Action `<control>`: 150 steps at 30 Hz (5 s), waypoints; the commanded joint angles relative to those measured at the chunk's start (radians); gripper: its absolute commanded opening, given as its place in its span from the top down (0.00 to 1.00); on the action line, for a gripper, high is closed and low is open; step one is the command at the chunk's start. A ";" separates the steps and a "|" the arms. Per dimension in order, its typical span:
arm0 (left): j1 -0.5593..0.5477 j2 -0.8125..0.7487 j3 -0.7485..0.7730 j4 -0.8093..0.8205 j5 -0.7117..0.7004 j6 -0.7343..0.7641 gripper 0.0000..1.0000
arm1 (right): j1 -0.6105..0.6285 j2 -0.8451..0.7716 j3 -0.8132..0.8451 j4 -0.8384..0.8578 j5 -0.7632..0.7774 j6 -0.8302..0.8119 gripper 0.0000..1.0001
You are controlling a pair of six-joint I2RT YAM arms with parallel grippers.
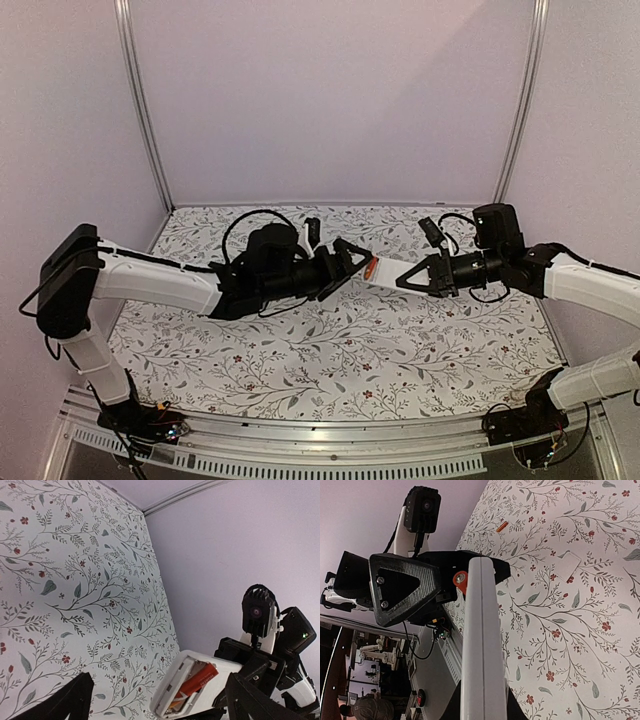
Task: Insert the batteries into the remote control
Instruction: Load the battery into the battery compartment.
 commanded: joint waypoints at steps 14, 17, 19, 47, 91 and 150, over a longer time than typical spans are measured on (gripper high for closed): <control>-0.013 0.078 0.078 0.046 0.010 -0.045 0.13 | 0.004 0.020 0.046 -0.059 0.027 -0.040 1.00; -0.013 0.086 0.085 0.050 0.013 -0.042 0.14 | 0.004 0.023 0.047 -0.064 0.028 -0.045 1.00; -0.015 0.091 0.088 0.052 0.017 -0.041 0.15 | 0.004 0.023 0.047 -0.067 0.029 -0.045 1.00; -0.008 0.135 0.043 0.134 0.034 -0.116 0.45 | 0.004 -0.014 0.047 -0.029 -0.003 -0.047 1.00; 0.002 0.117 0.034 0.228 0.213 0.017 0.64 | 0.003 -0.098 0.014 0.257 -0.161 0.148 1.00; 0.015 0.219 -0.082 0.476 0.308 -0.128 0.60 | -0.053 -0.193 -0.005 0.583 -0.223 0.355 1.00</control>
